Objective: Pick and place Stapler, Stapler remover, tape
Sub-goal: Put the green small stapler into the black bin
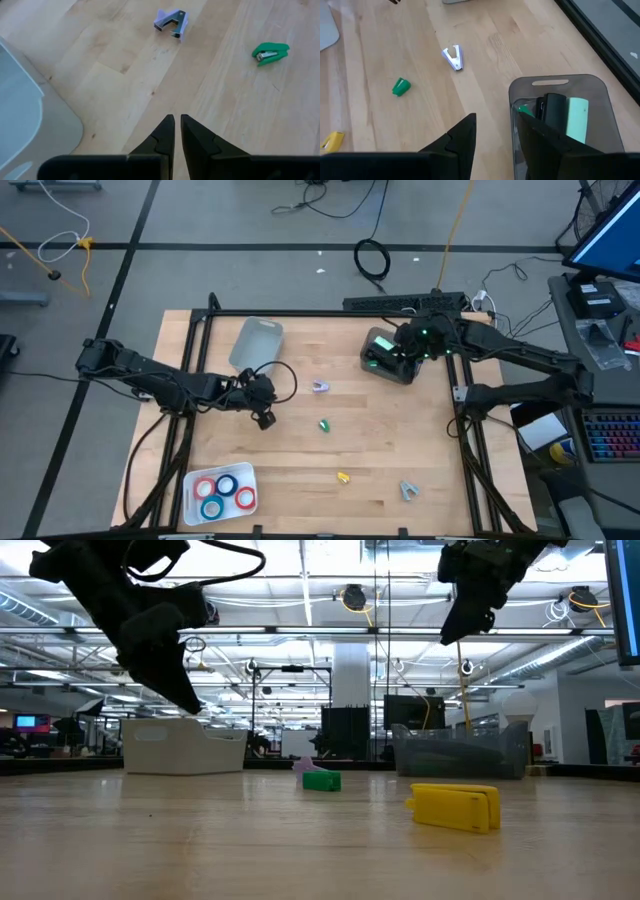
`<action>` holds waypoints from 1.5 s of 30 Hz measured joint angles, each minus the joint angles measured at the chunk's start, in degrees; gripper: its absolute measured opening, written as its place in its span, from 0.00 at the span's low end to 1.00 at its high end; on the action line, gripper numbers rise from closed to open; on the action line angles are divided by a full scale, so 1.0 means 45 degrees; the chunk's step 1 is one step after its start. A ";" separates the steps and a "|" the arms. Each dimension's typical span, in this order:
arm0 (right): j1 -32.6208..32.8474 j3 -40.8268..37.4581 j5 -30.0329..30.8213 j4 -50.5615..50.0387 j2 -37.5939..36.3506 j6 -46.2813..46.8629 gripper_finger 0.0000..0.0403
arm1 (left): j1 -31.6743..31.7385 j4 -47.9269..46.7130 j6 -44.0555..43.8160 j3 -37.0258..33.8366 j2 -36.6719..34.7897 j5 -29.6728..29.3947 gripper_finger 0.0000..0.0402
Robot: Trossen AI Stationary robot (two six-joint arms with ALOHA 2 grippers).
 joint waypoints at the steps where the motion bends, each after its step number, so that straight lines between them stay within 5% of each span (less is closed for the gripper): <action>1: 0.0000 0.0000 -0.0004 -0.0040 -0.0064 0.0000 0.33 | 0.0000 0.0000 0.0000 0.0000 0.0000 0.0053 0.09; 13: 0.0000 0.0000 0.0005 -0.0551 -0.0652 0.2910 0.32 | 0.0000 0.0848 0.0007 0.0000 -0.0002 -0.0062 0.09; 29: 0.2006 -0.0093 0.0632 0.0087 -0.2517 0.3264 0.32 | 0.0000 0.2061 0.0340 0.0000 -0.0002 -0.0184 0.09; 35: 0.2946 -0.1453 0.1728 0.0355 -0.4143 0.3954 0.32 | 0.0000 0.2281 0.0350 0.0000 -0.0001 -0.0179 0.09; 45: 0.3856 -0.4990 0.1661 0.3501 -0.6841 0.4260 0.32 | -0.0010 0.2799 0.0357 0.0000 -0.0005 -0.0164 0.09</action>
